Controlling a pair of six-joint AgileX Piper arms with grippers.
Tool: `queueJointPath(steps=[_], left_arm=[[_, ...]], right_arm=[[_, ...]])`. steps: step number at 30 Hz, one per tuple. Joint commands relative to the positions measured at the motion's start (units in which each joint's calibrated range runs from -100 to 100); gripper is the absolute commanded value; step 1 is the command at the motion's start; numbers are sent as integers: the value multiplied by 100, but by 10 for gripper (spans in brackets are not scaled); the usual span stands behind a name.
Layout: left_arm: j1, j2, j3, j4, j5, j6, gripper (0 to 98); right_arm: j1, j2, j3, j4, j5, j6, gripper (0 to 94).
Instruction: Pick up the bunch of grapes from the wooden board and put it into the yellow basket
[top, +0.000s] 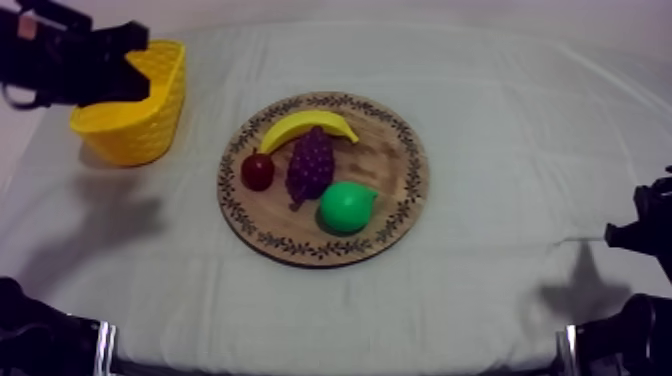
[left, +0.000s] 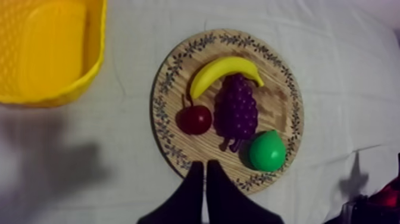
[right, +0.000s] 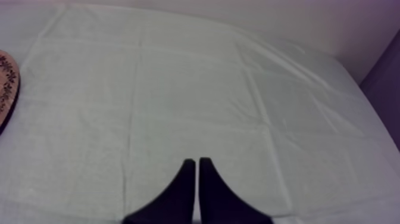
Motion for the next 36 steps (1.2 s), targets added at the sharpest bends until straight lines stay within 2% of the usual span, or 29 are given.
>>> queueJointPath(steps=[1, 5, 13, 23, 29, 36], left_arm=[[102, 908, -829, -53, 302, 193, 0], [331, 1644, -1607, -152, 610, 377, 0], [871, 2785, -2748, -236, 755, 646, 0], [1338, 4066, -3897, -302, 989, 798, 18], [1393, 4368, -3991, -354, 1008, 865, 176], [1433, 4459, -4111, -416, 1011, 843, 518]], right_arm=[[0, -2, -5, -1, -3, 0, 3], [0, -2, -5, -1, -3, 0, 3], [0, -2, -5, -1, -3, 0, 3], [0, -2, -5, -1, -3, 0, 3], [0, -2, -5, -1, -3, 0, 3], [0, -2, -5, -1, -3, 0, 3]])
